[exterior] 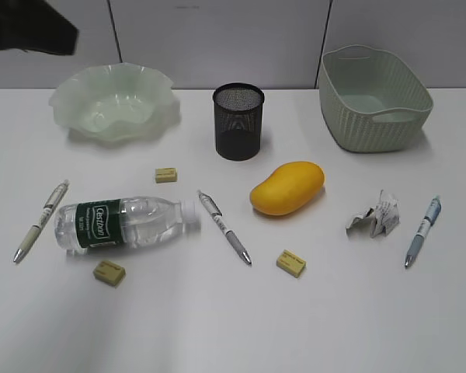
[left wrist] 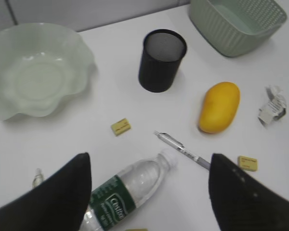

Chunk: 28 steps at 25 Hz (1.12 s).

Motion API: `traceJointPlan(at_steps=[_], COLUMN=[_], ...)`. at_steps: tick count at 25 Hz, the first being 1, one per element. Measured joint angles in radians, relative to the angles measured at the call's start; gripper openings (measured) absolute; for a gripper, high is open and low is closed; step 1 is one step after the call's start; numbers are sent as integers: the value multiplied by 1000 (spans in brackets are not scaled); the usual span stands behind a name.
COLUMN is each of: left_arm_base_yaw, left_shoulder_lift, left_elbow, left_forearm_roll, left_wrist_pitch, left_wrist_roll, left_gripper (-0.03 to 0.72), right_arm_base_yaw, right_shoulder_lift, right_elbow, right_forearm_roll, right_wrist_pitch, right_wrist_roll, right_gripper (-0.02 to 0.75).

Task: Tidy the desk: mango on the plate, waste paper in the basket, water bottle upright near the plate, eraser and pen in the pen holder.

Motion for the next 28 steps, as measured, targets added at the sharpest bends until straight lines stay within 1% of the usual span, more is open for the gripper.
traceJointPlan(at_steps=[6,9,12,16,20,24,28], left_arm_base_yaw=[-156,-211,-264,-326,-351,-359,-362], left_shoulder_lift=[171,258,350,481,611,739,853], left_elbow=[-69,-120,-186,-292,-408,-535,-633], left_forearm_roll=[2,7,40,84,85,81,83], left_wrist_pitch=[-19,-20,-10,42,118,221,260], left_wrist_roll=[0,1,4,14,41,45,48], left_gripper=[575,575,576,601,612,615,615], right_arm_base_yaw=[0,0,0,0,0,0,0], right_shoulder_lift=[0,0,0,0,0,0,0], right_elbow=[0,0,0,0,0,0,0], right_forearm_roll=[0,0,0,0,0,0,0], right_wrist_pitch=[0,0,0,0,0,0,0], right_wrist_roll=[0,0,0,0,0,0,0], right_gripper=[426,426,426,425,425,426,426])
